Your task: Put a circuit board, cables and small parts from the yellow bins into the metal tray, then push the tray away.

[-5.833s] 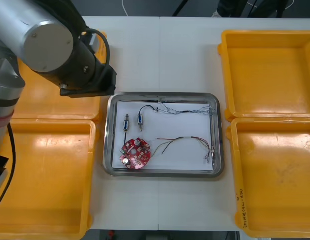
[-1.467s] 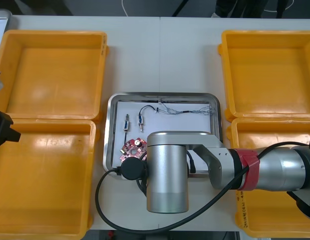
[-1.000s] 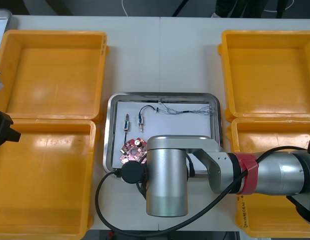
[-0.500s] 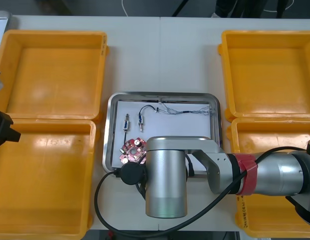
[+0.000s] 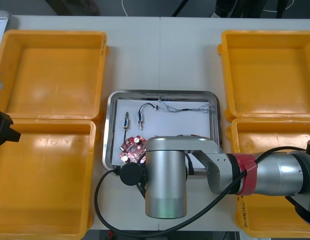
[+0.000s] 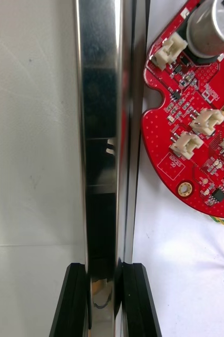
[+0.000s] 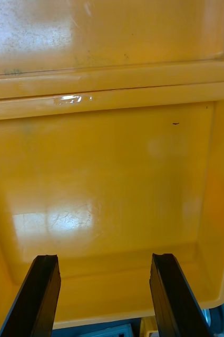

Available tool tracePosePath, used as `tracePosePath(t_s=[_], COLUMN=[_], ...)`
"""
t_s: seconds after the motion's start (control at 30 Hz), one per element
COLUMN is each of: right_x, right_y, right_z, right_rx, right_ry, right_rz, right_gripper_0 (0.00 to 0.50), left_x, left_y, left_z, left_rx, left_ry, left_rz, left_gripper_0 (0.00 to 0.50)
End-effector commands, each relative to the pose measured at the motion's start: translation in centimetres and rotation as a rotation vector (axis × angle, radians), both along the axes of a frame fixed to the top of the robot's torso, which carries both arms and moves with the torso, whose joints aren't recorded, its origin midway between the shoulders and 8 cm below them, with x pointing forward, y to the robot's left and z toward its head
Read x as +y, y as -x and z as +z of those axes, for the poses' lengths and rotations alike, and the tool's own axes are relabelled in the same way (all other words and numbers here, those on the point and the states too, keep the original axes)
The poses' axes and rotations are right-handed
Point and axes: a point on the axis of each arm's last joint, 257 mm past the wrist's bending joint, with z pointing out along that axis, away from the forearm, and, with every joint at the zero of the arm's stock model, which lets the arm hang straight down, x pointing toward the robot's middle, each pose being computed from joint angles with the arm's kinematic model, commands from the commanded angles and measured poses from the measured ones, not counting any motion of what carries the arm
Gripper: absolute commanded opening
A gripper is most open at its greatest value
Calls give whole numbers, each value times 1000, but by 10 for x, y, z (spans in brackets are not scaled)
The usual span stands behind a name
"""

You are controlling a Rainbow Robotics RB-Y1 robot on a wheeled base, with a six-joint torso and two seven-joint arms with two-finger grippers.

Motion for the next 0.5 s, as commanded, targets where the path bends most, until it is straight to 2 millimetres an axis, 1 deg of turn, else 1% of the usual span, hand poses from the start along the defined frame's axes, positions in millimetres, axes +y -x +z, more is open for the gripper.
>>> tracePosePath(t_s=[0.03,0.43,0.5], right_x=[12,12,10], right_y=[-6,-30,-35], right_z=[14,49,55], right_rx=[-41,-72,-77], right_ry=[-5,32,38], right_rz=[45,96,93], right_gripper_0=[0,0,0], left_x=[18,18,18], left_y=[5,5,5], left_z=[10,10,10], left_rx=[-16,-16,-16], left_ry=[-80,-80,-80], left_rz=[-35,-35,-35], left_gripper_0=[500,500,500])
